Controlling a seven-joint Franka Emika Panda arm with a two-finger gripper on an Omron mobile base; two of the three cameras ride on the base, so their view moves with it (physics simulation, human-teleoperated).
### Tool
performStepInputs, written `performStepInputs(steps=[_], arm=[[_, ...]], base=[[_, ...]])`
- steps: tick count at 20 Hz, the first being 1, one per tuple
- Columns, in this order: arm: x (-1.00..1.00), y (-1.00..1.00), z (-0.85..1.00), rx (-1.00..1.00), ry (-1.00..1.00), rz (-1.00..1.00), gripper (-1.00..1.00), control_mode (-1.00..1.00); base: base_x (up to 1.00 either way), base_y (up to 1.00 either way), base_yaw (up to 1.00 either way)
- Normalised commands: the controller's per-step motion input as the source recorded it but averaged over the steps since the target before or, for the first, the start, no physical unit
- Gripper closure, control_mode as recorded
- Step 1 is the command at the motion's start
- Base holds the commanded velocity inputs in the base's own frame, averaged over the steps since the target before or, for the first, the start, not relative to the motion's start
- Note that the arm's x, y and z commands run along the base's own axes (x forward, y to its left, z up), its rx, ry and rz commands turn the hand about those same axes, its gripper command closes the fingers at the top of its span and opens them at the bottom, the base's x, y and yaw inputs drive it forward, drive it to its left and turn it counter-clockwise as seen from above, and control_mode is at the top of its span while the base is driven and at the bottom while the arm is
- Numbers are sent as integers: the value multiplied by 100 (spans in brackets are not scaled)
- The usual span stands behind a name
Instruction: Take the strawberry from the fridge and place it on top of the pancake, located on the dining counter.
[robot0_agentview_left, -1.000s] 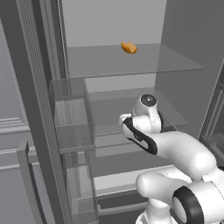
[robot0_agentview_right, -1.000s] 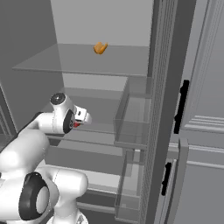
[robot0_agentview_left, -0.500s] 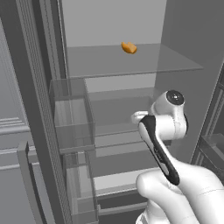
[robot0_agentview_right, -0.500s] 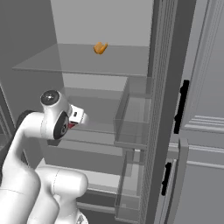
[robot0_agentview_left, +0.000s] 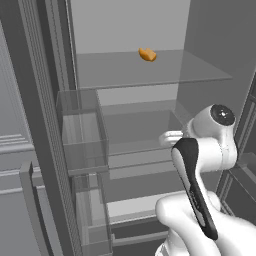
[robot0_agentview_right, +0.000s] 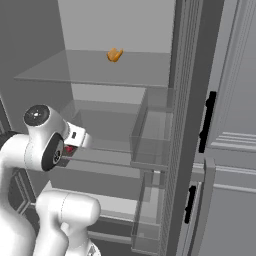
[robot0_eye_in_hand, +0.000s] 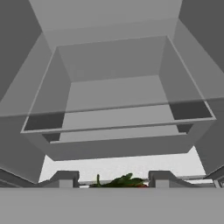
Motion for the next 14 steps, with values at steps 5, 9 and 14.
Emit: performStepInputs(steps=[5, 9, 14], arm=[[-2, 0, 35, 0, 1, 0, 100, -100], [-5, 0, -2, 0, 0, 0, 100, -100], [-29, 0, -7, 0, 0, 0, 100, -100]], base=[[0, 0, 0], [0, 0, 0], [0, 0, 0]])
